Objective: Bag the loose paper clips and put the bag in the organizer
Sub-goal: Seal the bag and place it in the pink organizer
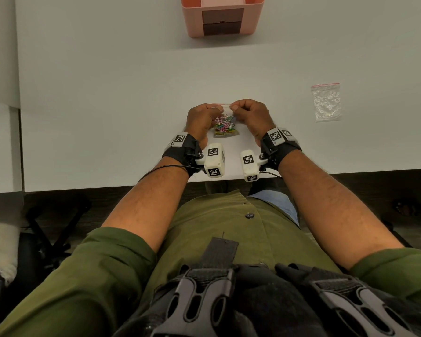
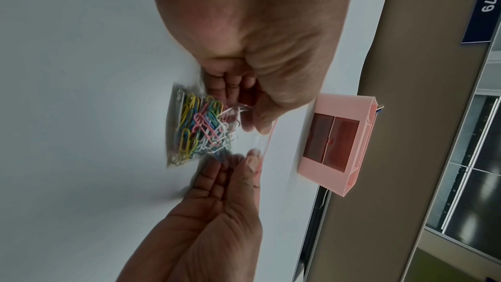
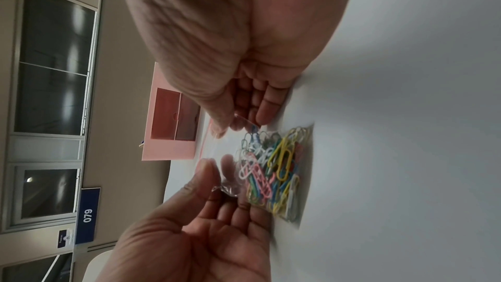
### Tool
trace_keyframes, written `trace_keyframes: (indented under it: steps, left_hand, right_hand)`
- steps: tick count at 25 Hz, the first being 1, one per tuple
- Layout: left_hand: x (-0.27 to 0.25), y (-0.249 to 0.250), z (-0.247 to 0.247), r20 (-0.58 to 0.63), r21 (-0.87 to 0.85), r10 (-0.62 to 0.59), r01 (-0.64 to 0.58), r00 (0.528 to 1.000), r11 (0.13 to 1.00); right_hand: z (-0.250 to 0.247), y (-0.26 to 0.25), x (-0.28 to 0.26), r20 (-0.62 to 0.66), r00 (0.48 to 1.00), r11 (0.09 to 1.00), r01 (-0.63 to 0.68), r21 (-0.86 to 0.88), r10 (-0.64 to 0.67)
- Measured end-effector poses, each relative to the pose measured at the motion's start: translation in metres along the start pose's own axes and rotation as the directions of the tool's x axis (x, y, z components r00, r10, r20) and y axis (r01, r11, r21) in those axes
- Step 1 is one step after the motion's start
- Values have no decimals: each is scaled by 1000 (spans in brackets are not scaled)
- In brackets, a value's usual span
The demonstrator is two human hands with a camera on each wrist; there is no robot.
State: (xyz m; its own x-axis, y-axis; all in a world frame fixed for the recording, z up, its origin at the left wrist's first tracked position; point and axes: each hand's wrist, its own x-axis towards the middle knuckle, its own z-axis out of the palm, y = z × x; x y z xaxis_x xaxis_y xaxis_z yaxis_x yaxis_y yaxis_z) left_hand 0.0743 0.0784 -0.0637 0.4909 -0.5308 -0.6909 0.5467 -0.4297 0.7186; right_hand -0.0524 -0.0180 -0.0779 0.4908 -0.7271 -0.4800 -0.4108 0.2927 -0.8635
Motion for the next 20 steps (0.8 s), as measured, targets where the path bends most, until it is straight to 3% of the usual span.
trace_keyframes:
  steps: [11, 15, 20]
  left_hand:
    - [-2, 2, -5, -10, -73, -22, 21, 1000, 997]
    - [-8, 9, -3, -8, -116, -45, 44, 999, 992]
    - [-7, 9, -4, -12, -123, -60, 58, 998, 991]
  right_hand:
    - [-3, 7, -4, 1, 999, 999, 53, 12, -53]
    - [1, 6, -10, 51, 992, 976, 127, -175, -120]
    - [1, 1, -8, 36, 992, 972, 127, -198, -122]
